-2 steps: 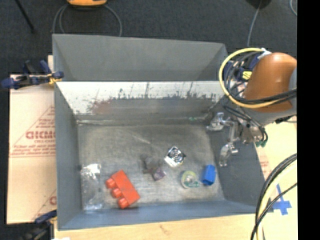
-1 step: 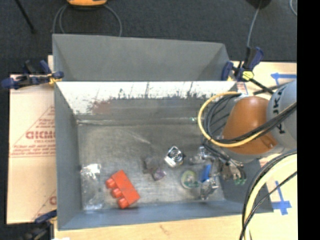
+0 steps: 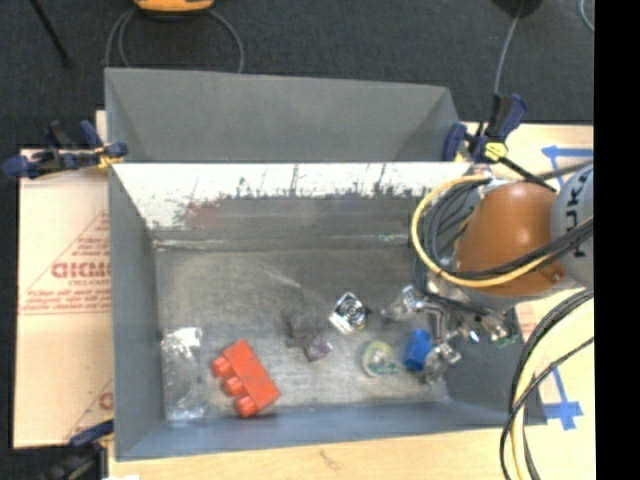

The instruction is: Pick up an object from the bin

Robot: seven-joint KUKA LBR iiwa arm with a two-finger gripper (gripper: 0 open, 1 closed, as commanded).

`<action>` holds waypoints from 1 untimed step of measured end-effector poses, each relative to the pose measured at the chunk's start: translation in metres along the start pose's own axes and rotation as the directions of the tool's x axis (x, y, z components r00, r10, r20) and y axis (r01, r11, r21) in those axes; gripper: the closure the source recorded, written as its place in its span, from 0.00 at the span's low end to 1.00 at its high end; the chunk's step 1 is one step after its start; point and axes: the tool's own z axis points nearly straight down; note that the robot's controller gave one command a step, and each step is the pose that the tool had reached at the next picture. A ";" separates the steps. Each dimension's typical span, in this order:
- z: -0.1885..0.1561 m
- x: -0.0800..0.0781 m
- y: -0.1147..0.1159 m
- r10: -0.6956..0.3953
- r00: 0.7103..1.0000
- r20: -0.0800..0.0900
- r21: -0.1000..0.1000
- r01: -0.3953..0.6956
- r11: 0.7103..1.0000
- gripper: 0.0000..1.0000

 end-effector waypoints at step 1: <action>-0.002 -0.002 -0.001 -0.002 1.000 0.006 0.005 0.002 1.000 1.00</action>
Offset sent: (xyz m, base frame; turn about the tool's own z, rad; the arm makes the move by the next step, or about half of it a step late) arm 0.0000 0.0000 0.0000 0.0000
